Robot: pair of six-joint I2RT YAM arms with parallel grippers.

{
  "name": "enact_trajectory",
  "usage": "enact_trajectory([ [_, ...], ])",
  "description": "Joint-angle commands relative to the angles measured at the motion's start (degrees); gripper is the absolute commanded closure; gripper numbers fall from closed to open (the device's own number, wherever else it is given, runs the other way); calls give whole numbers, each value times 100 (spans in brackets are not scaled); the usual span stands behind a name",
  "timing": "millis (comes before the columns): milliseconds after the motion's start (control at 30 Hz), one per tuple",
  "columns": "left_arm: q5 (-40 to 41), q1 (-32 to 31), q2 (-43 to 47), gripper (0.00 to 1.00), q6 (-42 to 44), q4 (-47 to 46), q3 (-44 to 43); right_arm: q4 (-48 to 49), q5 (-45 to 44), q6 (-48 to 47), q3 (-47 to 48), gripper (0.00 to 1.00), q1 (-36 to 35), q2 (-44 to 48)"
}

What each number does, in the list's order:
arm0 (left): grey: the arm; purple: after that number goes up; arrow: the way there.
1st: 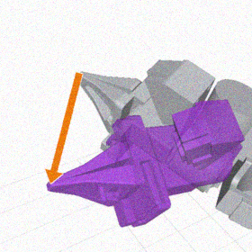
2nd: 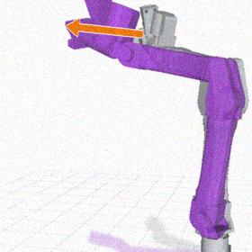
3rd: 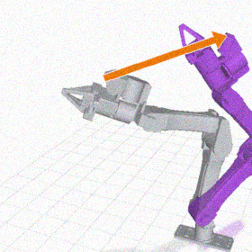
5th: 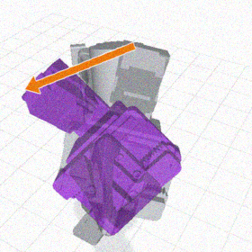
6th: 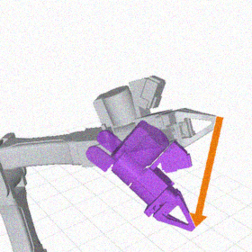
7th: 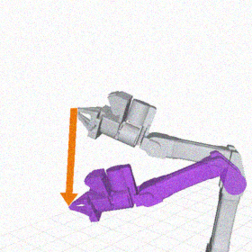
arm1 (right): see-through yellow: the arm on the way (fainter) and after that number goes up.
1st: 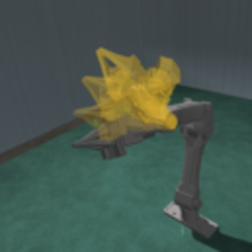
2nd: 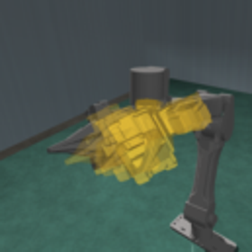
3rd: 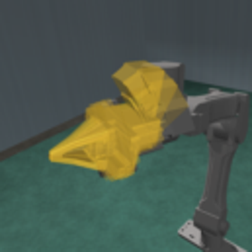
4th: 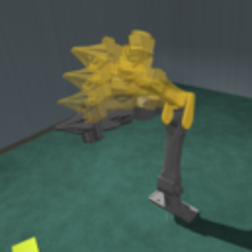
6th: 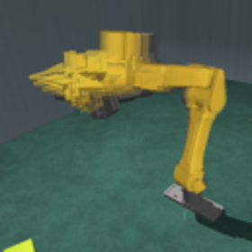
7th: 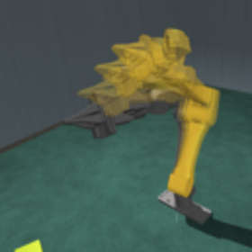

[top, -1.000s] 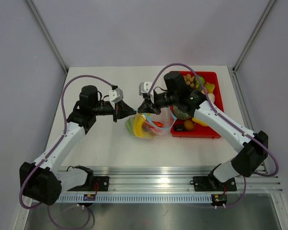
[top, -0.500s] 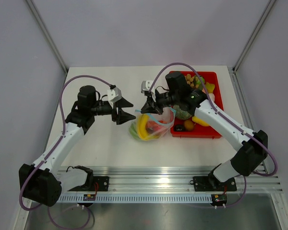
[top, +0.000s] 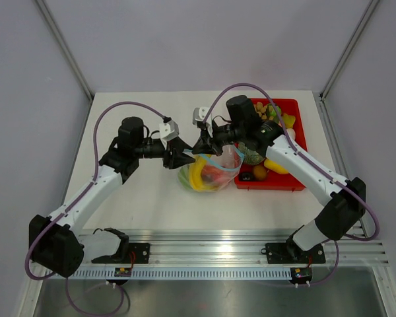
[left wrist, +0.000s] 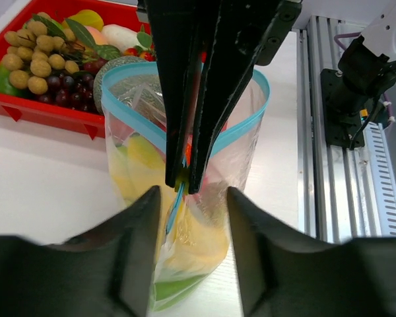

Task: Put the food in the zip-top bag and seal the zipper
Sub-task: Zip the zipper food storage bag at the center of the board.

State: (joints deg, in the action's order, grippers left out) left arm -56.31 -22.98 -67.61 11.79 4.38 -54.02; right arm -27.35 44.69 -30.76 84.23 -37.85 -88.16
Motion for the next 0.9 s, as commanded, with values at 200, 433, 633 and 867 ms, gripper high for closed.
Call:
enact_trajectory([
  [200, -117, -48, -173, 100, 297, 176, -451, 29, 155, -34, 252, 100, 14, -8],
  [433, 76, 39, 195, 100, 570, 223, -224, -174, -74, -167, 121, 100, 136, 132],
  [633, 121, 592, 503, 100, 105, -359, 67, -209, -39, -184, -143, 100, 383, 413],
  [867, 507, 1041, 539, 100, -379, -754, 146, -341, -13, -185, -301, 100, 690, 563],
])
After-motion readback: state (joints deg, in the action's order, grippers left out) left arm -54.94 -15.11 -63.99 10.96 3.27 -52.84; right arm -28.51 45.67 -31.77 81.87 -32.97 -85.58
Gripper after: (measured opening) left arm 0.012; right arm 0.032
